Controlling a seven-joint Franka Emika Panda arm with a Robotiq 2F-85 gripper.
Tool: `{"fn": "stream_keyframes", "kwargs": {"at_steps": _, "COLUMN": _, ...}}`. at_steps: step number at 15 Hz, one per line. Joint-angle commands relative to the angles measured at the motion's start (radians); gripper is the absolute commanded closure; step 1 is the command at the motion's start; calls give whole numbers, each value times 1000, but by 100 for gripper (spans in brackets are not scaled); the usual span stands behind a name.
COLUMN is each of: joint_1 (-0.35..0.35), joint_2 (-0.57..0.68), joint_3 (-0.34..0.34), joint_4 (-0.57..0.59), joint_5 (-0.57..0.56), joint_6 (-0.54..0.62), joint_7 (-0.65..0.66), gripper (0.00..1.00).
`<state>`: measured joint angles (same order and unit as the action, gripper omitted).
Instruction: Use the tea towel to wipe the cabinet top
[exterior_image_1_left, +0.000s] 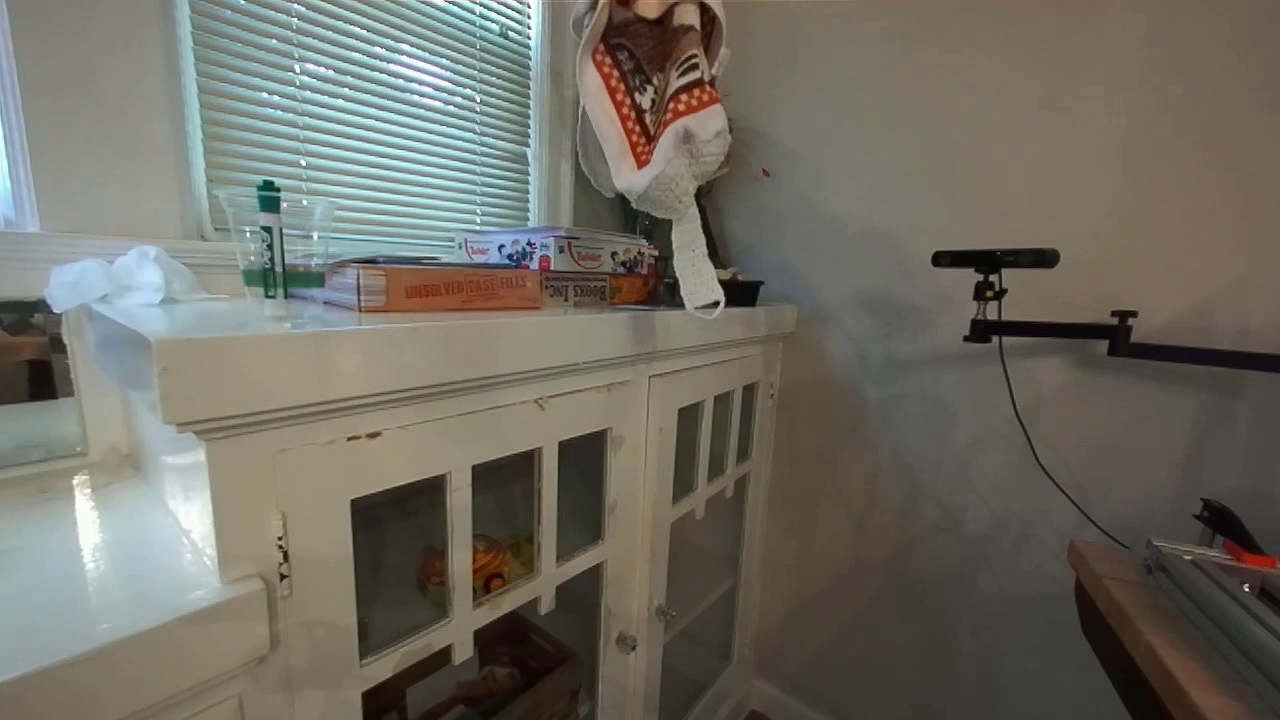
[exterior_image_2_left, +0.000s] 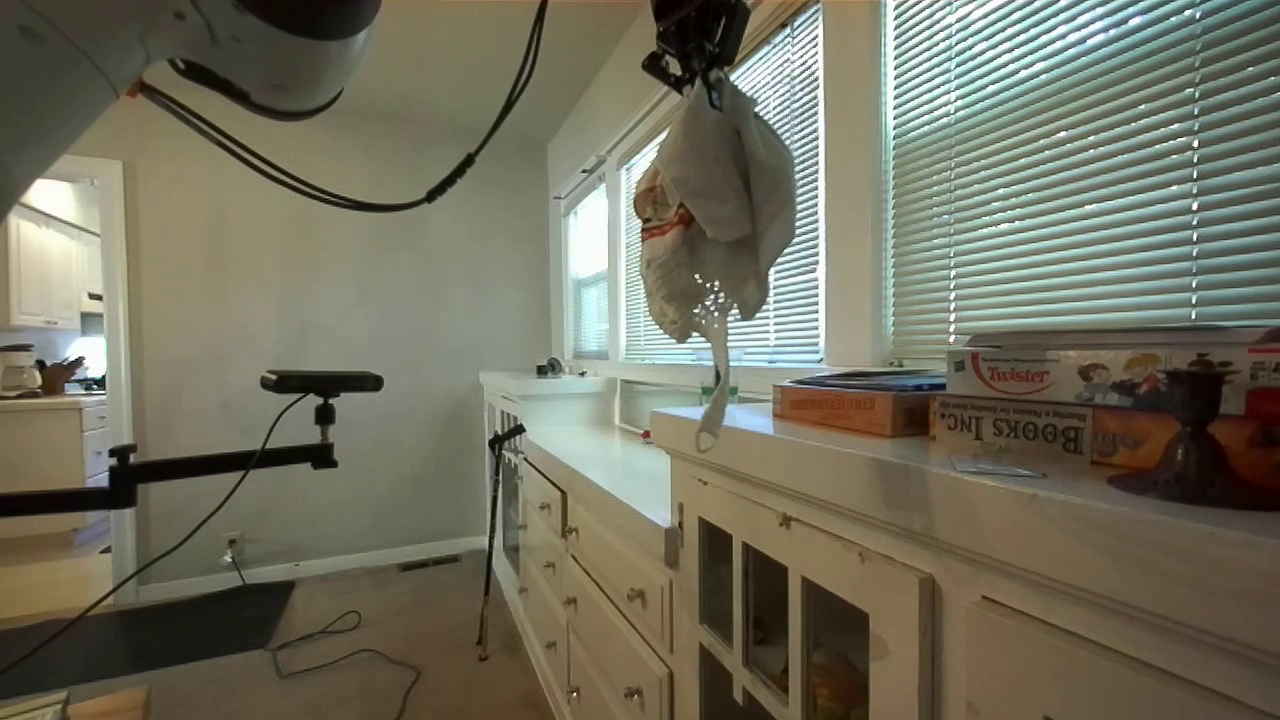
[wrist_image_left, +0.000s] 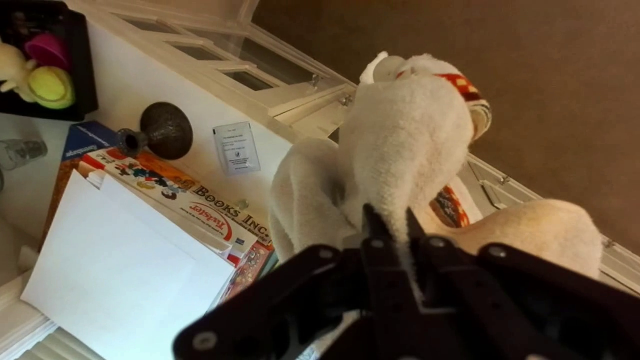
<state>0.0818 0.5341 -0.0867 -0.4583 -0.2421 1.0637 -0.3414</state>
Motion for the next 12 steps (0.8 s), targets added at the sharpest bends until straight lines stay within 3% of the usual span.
{"fn": "stream_keyframes", "kwargs": {"at_steps": 1, "joint_1": -7, "joint_2": 43, "joint_3": 5, "joint_4": 41, "joint_5": -21, "joint_6": -14, "joint_7": -24, "gripper": 98}}
{"fn": "stream_keyframes", "kwargs": {"at_steps": 12, "joint_1": -49, "joint_2": 211, "joint_3": 54, "joint_4": 38, "joint_5": 46, "joint_6": 116, "joint_7": -84, "gripper": 98}}
